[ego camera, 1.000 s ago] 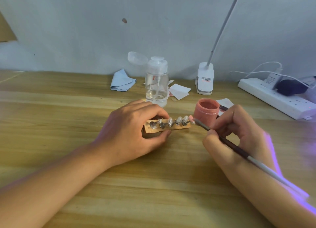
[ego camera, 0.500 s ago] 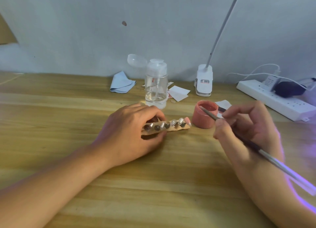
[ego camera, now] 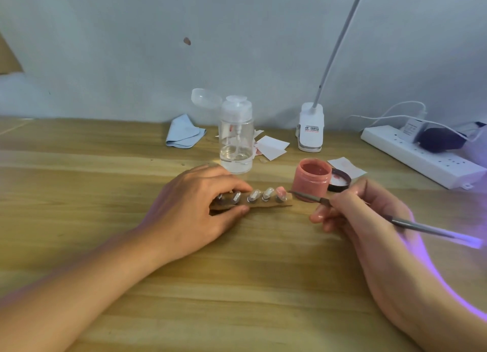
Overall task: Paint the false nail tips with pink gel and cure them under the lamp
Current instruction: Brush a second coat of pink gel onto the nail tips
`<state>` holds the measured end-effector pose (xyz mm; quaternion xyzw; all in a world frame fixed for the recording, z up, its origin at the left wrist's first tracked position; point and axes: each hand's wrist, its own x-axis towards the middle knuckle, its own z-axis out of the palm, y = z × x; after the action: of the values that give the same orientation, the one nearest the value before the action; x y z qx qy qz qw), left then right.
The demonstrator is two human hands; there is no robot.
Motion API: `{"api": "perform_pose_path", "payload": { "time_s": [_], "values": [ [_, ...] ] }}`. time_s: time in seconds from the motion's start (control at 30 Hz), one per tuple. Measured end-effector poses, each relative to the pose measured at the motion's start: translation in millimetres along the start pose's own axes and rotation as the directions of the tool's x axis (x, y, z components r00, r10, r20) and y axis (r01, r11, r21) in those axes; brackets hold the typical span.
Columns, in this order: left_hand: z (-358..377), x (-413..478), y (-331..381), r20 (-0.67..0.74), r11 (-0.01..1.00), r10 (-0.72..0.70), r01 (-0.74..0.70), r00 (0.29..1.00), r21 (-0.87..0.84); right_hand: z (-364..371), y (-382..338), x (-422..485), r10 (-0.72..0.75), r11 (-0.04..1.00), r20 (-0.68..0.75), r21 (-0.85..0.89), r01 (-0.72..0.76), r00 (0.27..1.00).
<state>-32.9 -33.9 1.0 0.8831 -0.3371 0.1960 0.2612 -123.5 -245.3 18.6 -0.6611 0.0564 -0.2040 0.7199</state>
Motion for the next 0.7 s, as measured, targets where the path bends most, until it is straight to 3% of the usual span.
{"api": "perform_pose_path", "payload": {
  "time_s": [0.27, 0.7],
  "values": [
    [-0.6, -0.8, 0.5, -0.037, 0.999, 0.011, -0.010, 0.999, 0.034, -2.7, -1.1, -0.7, -0.019, 0.999, 0.049, 0.050, 0.016, 0.999],
    [-0.7, -1.0, 1.8, -0.033, 0.995, 0.043, -0.040, 0.999, 0.088, -1.7, 5.1, 1.3, -0.031, 0.999, 0.057, -0.014, 0.032, 0.998]
  ]
}}
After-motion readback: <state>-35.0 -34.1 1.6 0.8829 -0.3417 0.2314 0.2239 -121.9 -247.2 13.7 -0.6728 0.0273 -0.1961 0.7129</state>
